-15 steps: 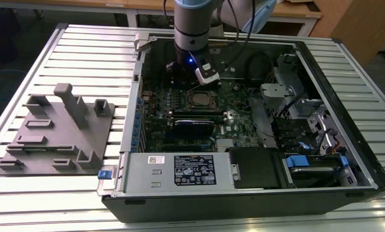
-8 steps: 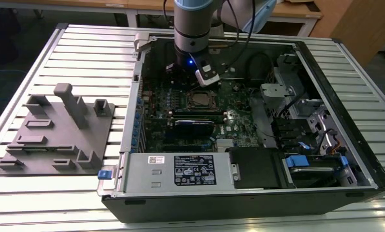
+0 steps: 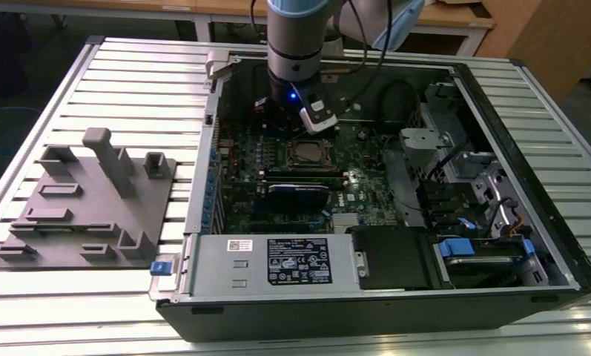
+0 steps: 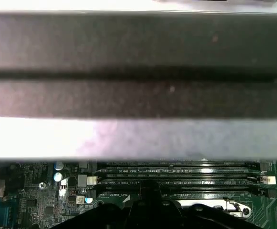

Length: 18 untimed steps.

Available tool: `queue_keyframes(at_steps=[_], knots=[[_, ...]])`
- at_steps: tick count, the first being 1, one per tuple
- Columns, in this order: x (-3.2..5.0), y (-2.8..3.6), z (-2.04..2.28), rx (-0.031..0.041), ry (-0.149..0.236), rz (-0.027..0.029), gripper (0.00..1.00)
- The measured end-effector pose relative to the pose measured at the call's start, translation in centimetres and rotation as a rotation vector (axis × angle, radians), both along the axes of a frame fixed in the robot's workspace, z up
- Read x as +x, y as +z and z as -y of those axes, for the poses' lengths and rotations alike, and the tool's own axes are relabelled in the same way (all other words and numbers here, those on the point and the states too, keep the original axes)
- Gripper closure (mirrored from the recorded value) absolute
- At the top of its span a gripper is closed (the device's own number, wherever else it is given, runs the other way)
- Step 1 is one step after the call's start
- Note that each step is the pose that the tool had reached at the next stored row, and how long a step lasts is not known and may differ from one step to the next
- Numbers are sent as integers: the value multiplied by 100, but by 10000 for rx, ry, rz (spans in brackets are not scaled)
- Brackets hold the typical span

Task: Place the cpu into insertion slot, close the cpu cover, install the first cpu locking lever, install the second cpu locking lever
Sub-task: 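Install the first cpu locking lever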

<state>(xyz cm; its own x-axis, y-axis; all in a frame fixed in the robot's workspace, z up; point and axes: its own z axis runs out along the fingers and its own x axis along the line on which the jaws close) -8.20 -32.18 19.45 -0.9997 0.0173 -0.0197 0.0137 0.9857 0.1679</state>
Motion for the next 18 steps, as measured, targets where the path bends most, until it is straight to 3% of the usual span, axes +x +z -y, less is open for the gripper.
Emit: queue_keyframes(at_steps=[3,18], knots=[[0,-1,29,3,0,2,89],[0,84,32,7,-7,-2,89]])
